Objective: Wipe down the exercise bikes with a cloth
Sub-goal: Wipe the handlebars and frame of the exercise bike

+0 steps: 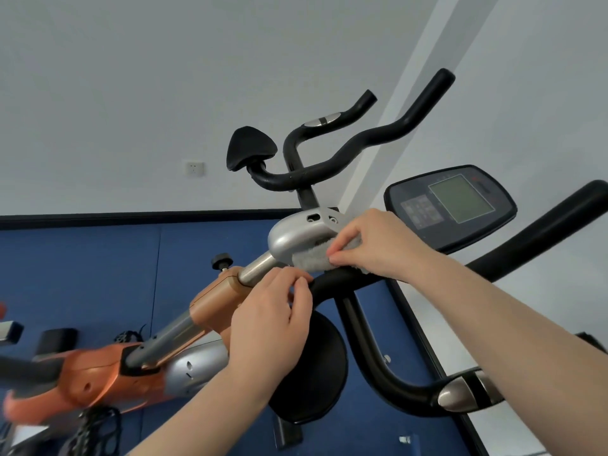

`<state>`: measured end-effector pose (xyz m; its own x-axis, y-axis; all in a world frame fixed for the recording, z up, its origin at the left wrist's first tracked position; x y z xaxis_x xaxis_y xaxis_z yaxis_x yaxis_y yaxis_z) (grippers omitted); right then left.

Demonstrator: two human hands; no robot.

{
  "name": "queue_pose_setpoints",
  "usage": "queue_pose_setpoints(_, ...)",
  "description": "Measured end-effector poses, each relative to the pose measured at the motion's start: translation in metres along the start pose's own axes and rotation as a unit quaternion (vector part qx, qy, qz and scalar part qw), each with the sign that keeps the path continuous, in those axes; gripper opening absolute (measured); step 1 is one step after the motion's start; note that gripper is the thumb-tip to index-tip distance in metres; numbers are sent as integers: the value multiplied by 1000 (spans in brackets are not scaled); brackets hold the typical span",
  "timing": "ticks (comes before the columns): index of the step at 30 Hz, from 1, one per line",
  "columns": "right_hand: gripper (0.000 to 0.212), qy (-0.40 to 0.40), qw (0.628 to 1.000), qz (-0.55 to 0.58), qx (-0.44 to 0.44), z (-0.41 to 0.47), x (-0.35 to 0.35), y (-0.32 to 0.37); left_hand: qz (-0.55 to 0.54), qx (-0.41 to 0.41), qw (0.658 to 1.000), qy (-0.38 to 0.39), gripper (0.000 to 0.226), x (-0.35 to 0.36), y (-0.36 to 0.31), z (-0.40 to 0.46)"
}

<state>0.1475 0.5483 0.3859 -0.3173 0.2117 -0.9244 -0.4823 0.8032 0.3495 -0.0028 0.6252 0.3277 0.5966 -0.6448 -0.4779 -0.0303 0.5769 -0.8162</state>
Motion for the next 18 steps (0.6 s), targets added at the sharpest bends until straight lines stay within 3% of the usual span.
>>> queue_pose_setpoints(3,8,10,1000,-16,13,2,1,1,8,4,1000,-4,27,-1,-1,0)
queue_pose_setpoints(8,5,-103,995,14,14,4,0,8,6,5,1000,-1,28,1,0,1)
queue_pose_setpoints(12,10,-83,996,1,13,1,5,1,14,11,1000,4,28,1,-2,2)
queue_pose_setpoints(14,13,-85,995,38,18,-4,2,-3,21,13,1000,10,29,1,-2,2)
queue_pose_setpoints(18,25,-168,976,140,-17,-27,-21,2,78,14,997,22,30,-2,-1,3)
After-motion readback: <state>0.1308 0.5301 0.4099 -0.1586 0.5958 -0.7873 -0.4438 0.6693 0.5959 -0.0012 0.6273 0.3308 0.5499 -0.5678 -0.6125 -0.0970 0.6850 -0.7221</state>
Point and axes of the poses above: each hand's wrist, its own z-axis towards the middle knuckle, its own x-axis out of the palm, y = z × x, the point moved 8 cm from there along z, towards the middle knuckle, and after that the axes turned 10 degrees about x, right-handed, at the moved point
